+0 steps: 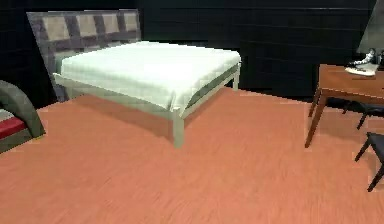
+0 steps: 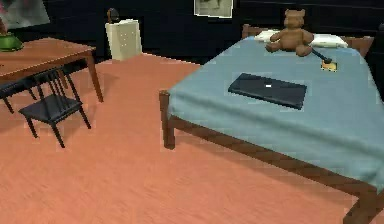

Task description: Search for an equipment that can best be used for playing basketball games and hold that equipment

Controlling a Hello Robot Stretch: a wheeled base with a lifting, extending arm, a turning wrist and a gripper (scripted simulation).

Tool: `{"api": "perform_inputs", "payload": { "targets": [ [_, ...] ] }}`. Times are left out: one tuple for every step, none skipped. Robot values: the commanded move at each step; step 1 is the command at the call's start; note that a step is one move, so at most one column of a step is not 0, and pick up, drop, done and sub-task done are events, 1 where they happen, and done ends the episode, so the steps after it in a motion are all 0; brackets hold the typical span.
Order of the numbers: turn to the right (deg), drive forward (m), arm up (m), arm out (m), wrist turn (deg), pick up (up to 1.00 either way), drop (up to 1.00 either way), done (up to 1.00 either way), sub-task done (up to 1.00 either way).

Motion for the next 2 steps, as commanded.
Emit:
{"api": "perform_inputs", "payload": {
  "targets": [
    [-45.0, 0.0, 0.0, 0.0, 0.0, 0.0, 0.0, 0.0, 0.0],
    [-12.0, 0.0, 0.0, 0.0, 0.0, 0.0, 0.0, 0.0, 0.0]
  ]
}}
